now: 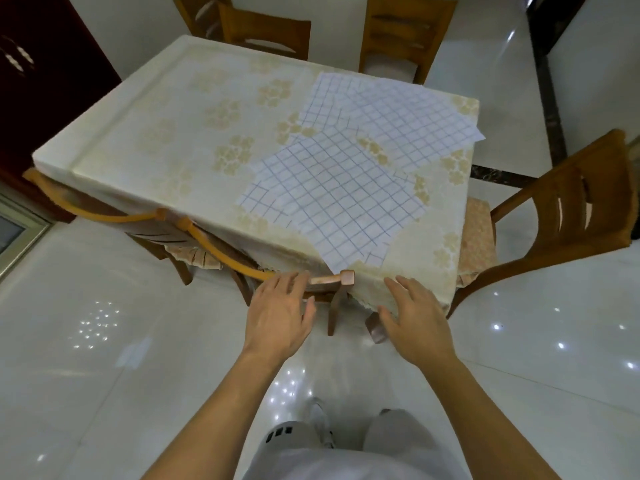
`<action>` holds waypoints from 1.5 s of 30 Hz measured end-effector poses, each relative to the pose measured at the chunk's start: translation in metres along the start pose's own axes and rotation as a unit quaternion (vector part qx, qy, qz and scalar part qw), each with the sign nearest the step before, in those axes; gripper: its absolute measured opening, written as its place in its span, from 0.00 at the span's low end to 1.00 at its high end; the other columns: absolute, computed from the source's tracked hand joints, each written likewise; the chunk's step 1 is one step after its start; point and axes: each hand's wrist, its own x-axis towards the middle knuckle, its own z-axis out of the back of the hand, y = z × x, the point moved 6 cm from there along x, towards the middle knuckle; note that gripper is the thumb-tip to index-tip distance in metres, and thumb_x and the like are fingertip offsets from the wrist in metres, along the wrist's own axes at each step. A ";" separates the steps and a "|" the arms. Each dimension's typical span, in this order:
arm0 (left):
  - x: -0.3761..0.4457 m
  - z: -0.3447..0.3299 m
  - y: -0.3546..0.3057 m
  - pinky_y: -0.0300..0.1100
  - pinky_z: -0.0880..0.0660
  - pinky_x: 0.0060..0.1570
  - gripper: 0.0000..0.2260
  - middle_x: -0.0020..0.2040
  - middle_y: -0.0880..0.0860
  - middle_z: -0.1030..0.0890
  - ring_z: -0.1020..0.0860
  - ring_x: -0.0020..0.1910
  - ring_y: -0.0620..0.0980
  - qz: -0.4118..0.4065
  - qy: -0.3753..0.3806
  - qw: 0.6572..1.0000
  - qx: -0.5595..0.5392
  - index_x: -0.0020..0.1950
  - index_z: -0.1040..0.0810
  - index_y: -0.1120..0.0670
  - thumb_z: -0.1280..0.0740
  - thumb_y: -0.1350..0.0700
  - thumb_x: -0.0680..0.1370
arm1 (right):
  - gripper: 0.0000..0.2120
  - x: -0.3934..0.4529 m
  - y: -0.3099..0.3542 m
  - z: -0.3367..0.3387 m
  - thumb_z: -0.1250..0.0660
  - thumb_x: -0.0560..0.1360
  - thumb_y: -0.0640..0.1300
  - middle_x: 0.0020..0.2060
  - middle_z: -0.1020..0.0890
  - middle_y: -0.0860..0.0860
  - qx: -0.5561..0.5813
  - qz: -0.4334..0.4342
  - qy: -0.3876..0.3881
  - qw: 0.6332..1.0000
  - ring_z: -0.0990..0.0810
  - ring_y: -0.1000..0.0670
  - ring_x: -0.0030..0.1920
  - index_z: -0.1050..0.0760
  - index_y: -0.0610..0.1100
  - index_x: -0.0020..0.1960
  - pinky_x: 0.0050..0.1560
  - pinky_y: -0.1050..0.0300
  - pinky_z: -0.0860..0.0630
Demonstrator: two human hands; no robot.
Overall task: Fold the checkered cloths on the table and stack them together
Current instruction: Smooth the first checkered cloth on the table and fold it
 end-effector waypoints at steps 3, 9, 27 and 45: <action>0.026 -0.010 0.003 0.49 0.25 0.57 0.20 0.60 0.52 0.20 0.22 0.58 0.53 0.000 0.009 1.000 -0.010 0.66 0.24 0.54 0.42 0.47 0.79 | 0.22 0.023 -0.006 -0.007 0.32 0.78 0.50 0.66 0.23 0.42 -0.002 0.005 -0.002 1.000 0.26 0.39 0.67 0.25 0.43 0.69 0.67 0.40 0.29; 0.075 -0.025 -0.003 0.51 0.25 0.60 0.23 0.63 0.54 0.20 0.23 0.61 0.55 0.006 0.033 0.999 -0.032 0.67 0.25 0.54 0.45 0.46 0.78 | 0.27 0.072 -0.020 -0.018 0.46 0.77 0.57 0.63 0.21 0.40 -0.004 0.026 0.020 0.999 0.22 0.38 0.63 0.24 0.41 0.67 0.62 0.36 0.24; 0.192 -0.081 -0.044 0.50 0.32 0.68 0.23 0.74 0.54 0.29 0.31 0.71 0.54 0.111 0.118 0.985 -0.052 0.75 0.33 0.51 0.40 0.45 0.81 | 0.25 0.233 -0.083 -0.040 0.42 0.82 0.54 0.77 0.35 0.46 -0.024 0.145 0.180 0.973 0.40 0.45 0.78 0.36 0.48 0.78 0.78 0.47 0.44; 0.212 -0.193 -0.066 0.54 0.59 0.78 0.38 0.80 0.54 0.66 0.65 0.79 0.52 -0.028 0.222 0.975 0.009 0.80 0.65 0.54 0.49 0.37 0.80 | 0.32 0.310 -0.139 -0.099 0.45 0.81 0.63 0.80 0.42 0.48 -0.120 0.470 0.183 0.855 0.45 0.44 0.80 0.43 0.49 0.80 0.75 0.43 0.37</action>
